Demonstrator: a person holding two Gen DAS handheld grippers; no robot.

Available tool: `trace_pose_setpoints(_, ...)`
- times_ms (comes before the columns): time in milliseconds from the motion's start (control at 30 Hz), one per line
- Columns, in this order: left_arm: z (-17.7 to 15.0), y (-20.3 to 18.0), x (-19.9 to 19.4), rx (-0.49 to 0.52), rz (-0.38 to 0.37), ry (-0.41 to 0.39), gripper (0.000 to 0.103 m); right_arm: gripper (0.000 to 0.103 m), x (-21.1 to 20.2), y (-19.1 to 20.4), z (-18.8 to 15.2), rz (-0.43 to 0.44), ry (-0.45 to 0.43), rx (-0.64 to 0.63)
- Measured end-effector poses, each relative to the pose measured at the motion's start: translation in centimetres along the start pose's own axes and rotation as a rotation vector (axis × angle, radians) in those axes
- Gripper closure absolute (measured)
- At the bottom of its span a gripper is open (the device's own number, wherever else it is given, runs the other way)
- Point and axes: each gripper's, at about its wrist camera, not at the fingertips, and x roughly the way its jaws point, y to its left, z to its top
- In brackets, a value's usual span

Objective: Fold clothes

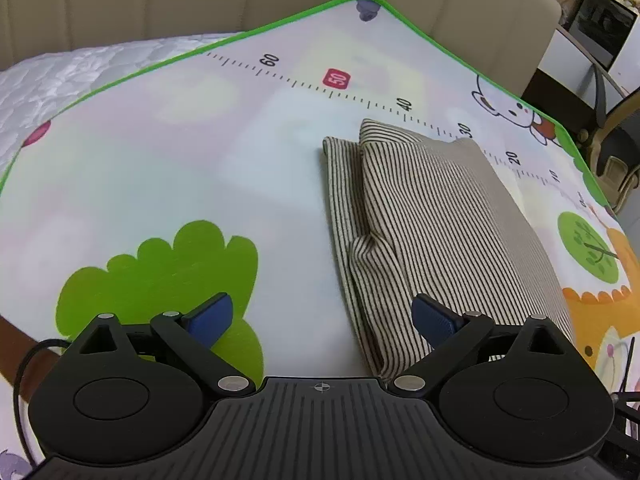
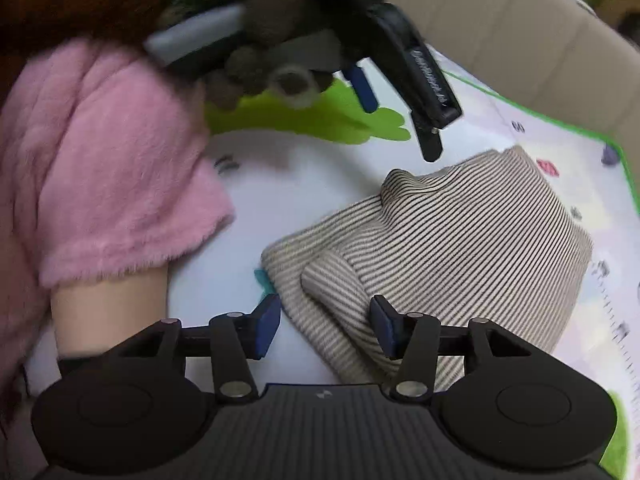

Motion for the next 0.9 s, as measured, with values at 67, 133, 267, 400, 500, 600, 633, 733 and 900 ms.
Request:
trace_pose_setpoints(67,0.0,-0.1,0.0,0.004,-0.003,0.000,0.004,0.050,0.4,0.9,-0.7,-0.055,0.027,-0.095)
trace_pose_setpoints(133,0.0,-0.3,-0.1,0.011,-0.002,-0.007,0.004,0.050,0.9,1.6,-1.1,-0.096,0.041,-0.158)
trace_pose_setpoints(267,0.0,-1.3,-1.5,0.090,-0.010,-0.047,0.004,0.069,1.2,1.0,-1.1,-0.122,0.040,-0.129)
trace_pose_setpoints(400,-1.0,-3.8,-4.1,0.341,-0.083,-0.088,0.001,0.081,-0.3,-5.3,-1.1,0.006,0.004,0.303)
trace_pose_setpoints(500,-1.9,-5.9,-6.1,0.552,-0.142,-0.118,0.000,0.081,-0.8,-9.1,-2.7,0.116,-0.031,0.596)
trace_pose_setpoints(600,-3.8,-8.0,-7.1,0.776,-0.182,-0.123,0.000,0.082,-0.9,-11.2,-4.5,0.193,-0.051,0.773)
trace_pose_setpoints(633,-4.7,-8.8,-7.0,0.852,-0.186,-0.117,0.000,0.082,-1.1,-11.6,-4.9,0.207,-0.055,0.803)
trace_pose_setpoints(733,-7.0,-11.1,-5.9,1.018,-0.179,-0.097,0.000,0.082,-1.4,-12.0,-5.2,0.221,-0.059,0.828)
trace_pose_setpoints(900,-9.5,-13.7,-3.2,1.113,-0.184,-0.084,0.000,0.081,-1.0,-10.9,-4.2,0.204,-0.066,0.800)
